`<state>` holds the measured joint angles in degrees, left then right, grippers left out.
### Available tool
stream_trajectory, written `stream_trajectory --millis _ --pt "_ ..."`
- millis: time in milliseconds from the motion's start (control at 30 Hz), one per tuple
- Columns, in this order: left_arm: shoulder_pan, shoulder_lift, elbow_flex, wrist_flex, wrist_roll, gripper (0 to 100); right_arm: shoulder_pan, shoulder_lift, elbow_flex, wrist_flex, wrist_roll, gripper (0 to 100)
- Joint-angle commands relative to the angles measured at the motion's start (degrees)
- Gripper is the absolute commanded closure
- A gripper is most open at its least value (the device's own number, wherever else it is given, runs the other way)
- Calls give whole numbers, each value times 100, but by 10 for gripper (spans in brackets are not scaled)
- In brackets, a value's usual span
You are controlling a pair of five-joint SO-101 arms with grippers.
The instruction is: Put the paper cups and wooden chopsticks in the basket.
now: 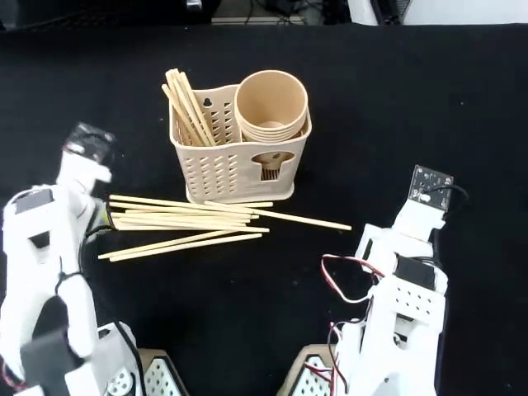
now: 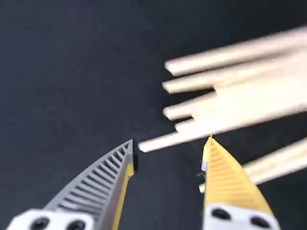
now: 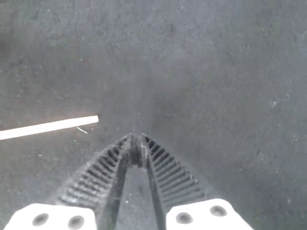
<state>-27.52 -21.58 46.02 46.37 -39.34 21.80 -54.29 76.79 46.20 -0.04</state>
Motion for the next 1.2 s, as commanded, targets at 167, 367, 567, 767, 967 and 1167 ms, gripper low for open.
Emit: stream_trajectory --millis 167,367,567,767,967,1167 --pt "734 255 136 -2400 2927 766 35 -84 -31 -114 0 983" --pt "971 1653 -734 -2338 3042 766 44 -101 13 -114 0 983" --pt "1007 2409 -1666 -818 2998 766 44 -101 13 -114 0 983" --pt "1086 2470 -1824 290 2031 766 44 -101 4 -114 0 983" --pt "1112 2418 -1560 756 1046 766 44 -101 4 -114 0 983" --pt "1121 2418 -1552 1433 677 766 44 -101 4 -114 0 983"
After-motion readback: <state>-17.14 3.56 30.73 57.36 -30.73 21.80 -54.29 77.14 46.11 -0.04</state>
